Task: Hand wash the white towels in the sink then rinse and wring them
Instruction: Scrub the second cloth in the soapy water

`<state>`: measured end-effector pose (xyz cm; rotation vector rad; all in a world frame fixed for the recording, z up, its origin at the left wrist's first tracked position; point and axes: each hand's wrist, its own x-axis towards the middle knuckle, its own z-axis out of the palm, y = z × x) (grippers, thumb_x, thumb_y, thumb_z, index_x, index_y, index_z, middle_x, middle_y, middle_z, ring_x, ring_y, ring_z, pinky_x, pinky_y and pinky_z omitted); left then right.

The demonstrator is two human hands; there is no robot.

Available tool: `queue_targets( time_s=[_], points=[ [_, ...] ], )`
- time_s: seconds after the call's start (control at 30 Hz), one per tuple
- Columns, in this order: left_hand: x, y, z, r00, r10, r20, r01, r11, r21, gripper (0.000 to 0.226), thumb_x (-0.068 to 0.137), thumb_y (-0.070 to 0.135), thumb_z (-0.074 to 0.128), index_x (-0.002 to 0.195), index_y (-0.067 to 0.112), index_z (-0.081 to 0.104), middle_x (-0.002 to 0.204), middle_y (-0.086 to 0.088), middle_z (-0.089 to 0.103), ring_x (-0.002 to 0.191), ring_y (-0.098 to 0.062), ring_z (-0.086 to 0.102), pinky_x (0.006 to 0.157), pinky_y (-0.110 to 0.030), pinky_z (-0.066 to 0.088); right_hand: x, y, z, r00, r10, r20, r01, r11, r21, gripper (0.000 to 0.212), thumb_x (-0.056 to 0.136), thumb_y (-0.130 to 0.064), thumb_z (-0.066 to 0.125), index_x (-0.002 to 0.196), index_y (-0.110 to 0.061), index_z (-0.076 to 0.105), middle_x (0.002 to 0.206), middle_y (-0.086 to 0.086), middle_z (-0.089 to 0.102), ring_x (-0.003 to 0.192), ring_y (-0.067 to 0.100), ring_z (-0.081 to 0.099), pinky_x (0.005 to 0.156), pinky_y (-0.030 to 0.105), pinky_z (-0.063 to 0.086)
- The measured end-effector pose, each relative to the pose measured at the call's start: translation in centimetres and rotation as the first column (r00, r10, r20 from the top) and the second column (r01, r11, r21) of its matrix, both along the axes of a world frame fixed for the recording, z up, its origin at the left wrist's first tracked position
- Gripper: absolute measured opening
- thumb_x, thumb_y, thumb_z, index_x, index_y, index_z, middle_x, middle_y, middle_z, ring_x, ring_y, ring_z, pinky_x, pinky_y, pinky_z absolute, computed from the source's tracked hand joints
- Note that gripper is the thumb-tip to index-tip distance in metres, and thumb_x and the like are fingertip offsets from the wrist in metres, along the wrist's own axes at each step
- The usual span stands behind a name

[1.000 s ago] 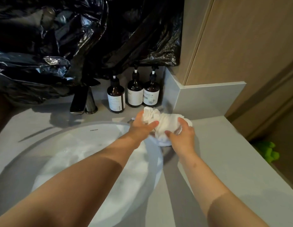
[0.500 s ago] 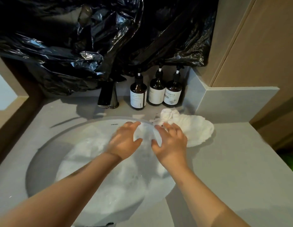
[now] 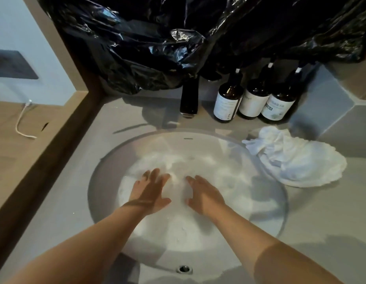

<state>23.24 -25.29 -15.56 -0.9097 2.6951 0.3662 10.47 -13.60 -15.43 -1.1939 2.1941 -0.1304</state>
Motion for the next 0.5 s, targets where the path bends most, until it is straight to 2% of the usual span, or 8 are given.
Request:
queue_targets(
  time_s=[0.1, 0.17, 0.2, 0.27, 0.33, 0.37, 0.43, 0.5],
  points=[
    [-0.5, -0.8, -1.4, 0.998, 0.059, 0.001, -0.059, 0.989, 0.137, 0.088, 0.082, 0.050, 0.064, 0.150, 0.033, 0.010, 0.158, -0.004, 0.001, 0.143, -0.029, 0.015, 0.111, -0.035, 0.026, 0.0, -2.0, -1.3, 1.000, 0.014, 0.028, -0.015, 0.999, 0.045, 0.083, 0.091, -0.038, 0.057, 0.152, -0.034, 0.001, 0.161, 0.000, -0.010, 0.148, 0.026, 0.001, 0.119, 0.036, 0.013],
    [-0.9, -1.4, -2.3, 0.993, 0.117, -0.014, -0.110, 0.960, 0.256, 0.091, 0.082, 0.041, 0.068, 0.151, 0.032, 0.009, 0.159, -0.006, -0.001, 0.143, -0.028, 0.020, 0.109, -0.033, 0.029, -0.2, -3.0, -2.4, 0.999, 0.011, 0.052, -0.012, 1.000, 0.014, 0.088, 0.089, -0.038, 0.060, 0.152, -0.031, 0.000, 0.160, 0.003, -0.012, 0.148, 0.028, 0.000, 0.119, 0.037, 0.012],
    [-1.2, -1.6, -2.5, 0.988, 0.146, -0.049, -0.125, 0.947, 0.296, 0.086, 0.083, 0.034, 0.069, 0.150, 0.029, 0.015, 0.157, -0.006, 0.007, 0.141, -0.026, 0.026, 0.106, -0.030, 0.034, -0.4, -3.3, -2.9, 0.999, 0.014, 0.046, -0.013, 1.000, -0.017, 0.086, 0.088, -0.036, 0.062, 0.152, -0.028, 0.005, 0.161, 0.005, -0.007, 0.148, 0.028, 0.004, 0.119, 0.035, 0.014],
    [-1.7, -2.3, -2.7, 0.970, 0.206, -0.131, -0.151, 0.928, 0.342, 0.068, 0.084, 0.022, 0.068, 0.142, 0.026, 0.035, 0.148, -0.004, 0.029, 0.130, -0.022, 0.041, 0.095, -0.023, 0.039, -0.8, -3.6, -3.5, 1.000, -0.012, -0.001, 0.011, 0.997, -0.081, 0.073, 0.086, -0.026, 0.062, 0.148, -0.025, 0.024, 0.155, 0.009, 0.019, 0.140, 0.028, 0.026, 0.113, 0.032, 0.025],
    [-2.2, -2.8, -2.1, 0.967, 0.233, -0.107, -0.179, 0.913, 0.367, 0.053, 0.087, 0.017, 0.065, 0.135, 0.026, 0.046, 0.139, -0.004, 0.038, 0.120, -0.022, 0.047, 0.088, -0.020, 0.038, -1.1, -3.5, -3.2, 0.997, -0.076, -0.018, 0.073, 0.988, -0.137, 0.051, 0.087, -0.017, 0.055, 0.136, -0.024, 0.041, 0.131, 0.008, 0.050, 0.119, 0.029, 0.048, 0.098, 0.030, 0.037],
    [-2.4, -3.1, -1.8, 0.970, 0.226, -0.084, -0.180, 0.910, 0.373, 0.048, 0.087, 0.017, 0.064, 0.132, 0.027, 0.049, 0.137, -0.004, 0.040, 0.118, -0.022, 0.048, 0.086, -0.020, 0.038, -1.1, -3.4, -2.8, 0.991, -0.131, 0.016, 0.131, 0.979, -0.156, 0.041, 0.090, -0.015, 0.049, 0.130, -0.023, 0.046, 0.117, 0.007, 0.058, 0.107, 0.029, 0.054, 0.090, 0.031, 0.041],
    [-2.6, -3.4, -1.0, 0.979, 0.189, -0.080, -0.145, 0.912, 0.384, 0.040, 0.087, 0.018, 0.065, 0.125, 0.027, 0.055, 0.131, -0.004, 0.047, 0.113, -0.021, 0.051, 0.084, -0.021, 0.038, -1.2, -2.8, -2.3, 0.969, -0.213, 0.126, 0.233, 0.957, -0.171, 0.034, 0.094, -0.014, 0.040, 0.125, -0.024, 0.050, 0.096, 0.005, 0.062, 0.086, 0.022, 0.058, 0.080, 0.029, 0.044],
    [-2.4, -3.4, -0.1, 0.970, 0.186, -0.155, -0.105, 0.901, 0.420, 0.028, 0.086, 0.020, 0.067, 0.113, 0.026, 0.063, 0.116, 0.000, 0.056, 0.105, -0.017, 0.054, 0.082, -0.021, 0.040, -1.4, -2.2, -1.8, 0.939, -0.275, 0.206, 0.312, 0.935, -0.172, 0.038, 0.090, -0.006, 0.037, 0.119, -0.027, 0.051, 0.092, 0.007, 0.060, 0.077, 0.021, 0.054, 0.071, 0.026, 0.042]
  ],
)
